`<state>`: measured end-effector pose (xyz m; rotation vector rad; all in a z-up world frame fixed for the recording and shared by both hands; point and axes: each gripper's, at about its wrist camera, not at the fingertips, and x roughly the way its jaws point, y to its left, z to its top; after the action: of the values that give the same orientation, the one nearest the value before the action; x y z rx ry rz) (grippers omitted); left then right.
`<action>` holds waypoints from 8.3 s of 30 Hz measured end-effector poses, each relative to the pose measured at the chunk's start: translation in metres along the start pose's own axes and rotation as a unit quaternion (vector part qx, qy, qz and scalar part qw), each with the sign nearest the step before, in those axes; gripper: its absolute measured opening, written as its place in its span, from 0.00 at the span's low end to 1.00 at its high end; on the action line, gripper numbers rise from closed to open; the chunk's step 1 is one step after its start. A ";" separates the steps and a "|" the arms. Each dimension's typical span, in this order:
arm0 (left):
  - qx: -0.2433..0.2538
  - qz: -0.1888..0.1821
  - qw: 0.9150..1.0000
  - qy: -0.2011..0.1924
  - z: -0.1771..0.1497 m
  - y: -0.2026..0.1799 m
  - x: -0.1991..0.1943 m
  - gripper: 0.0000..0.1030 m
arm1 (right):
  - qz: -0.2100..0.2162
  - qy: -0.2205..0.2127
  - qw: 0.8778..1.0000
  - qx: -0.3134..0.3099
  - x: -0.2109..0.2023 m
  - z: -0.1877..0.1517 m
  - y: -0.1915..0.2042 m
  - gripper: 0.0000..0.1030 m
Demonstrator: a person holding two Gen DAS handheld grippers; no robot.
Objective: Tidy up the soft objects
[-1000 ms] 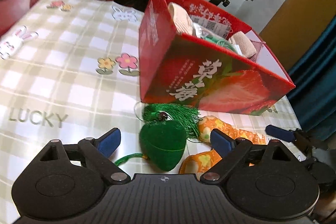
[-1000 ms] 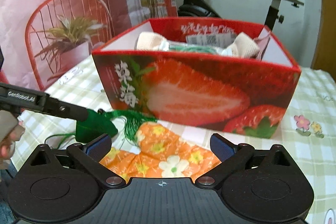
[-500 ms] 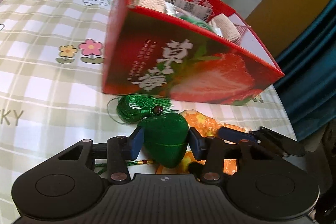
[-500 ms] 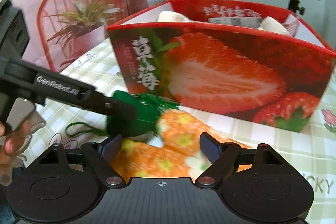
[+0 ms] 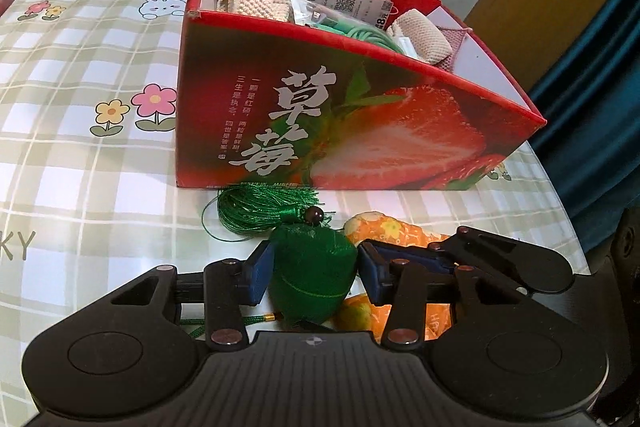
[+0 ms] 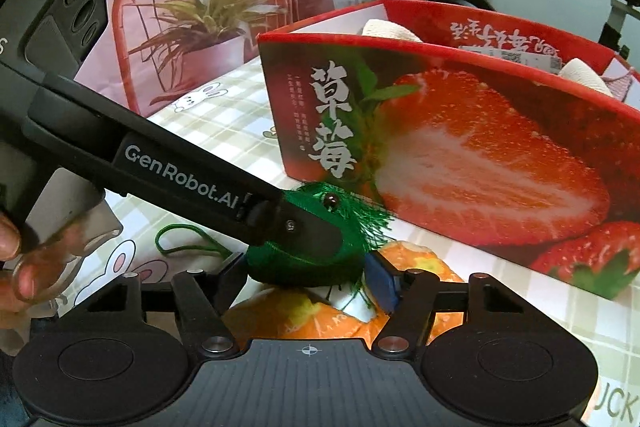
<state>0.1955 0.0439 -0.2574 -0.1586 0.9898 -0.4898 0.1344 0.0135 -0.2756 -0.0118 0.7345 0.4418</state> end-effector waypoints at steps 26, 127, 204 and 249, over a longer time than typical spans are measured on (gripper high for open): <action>0.036 -0.039 0.979 -0.198 0.105 -0.060 -0.118 0.46 | -0.019 -0.179 0.982 -0.060 -0.100 0.137 -0.015 0.52; 0.011 0.010 0.999 -0.037 -0.068 -0.021 -0.032 0.15 | -0.094 0.017 0.993 0.073 -0.079 -0.065 -0.055 0.16; 0.108 0.167 0.945 -0.259 0.076 -0.116 -0.195 1.00 | -0.198 -0.199 0.957 0.073 -0.219 0.111 -0.057 1.00; 0.099 0.190 0.918 -0.334 0.033 -0.164 -0.296 1.00 | -0.216 -0.250 0.940 0.088 -0.324 0.094 -0.001 1.00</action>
<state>0.0365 0.0345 0.0429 0.0532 0.2790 -0.1473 -0.0162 -0.0966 0.0052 0.1033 0.2497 -0.0498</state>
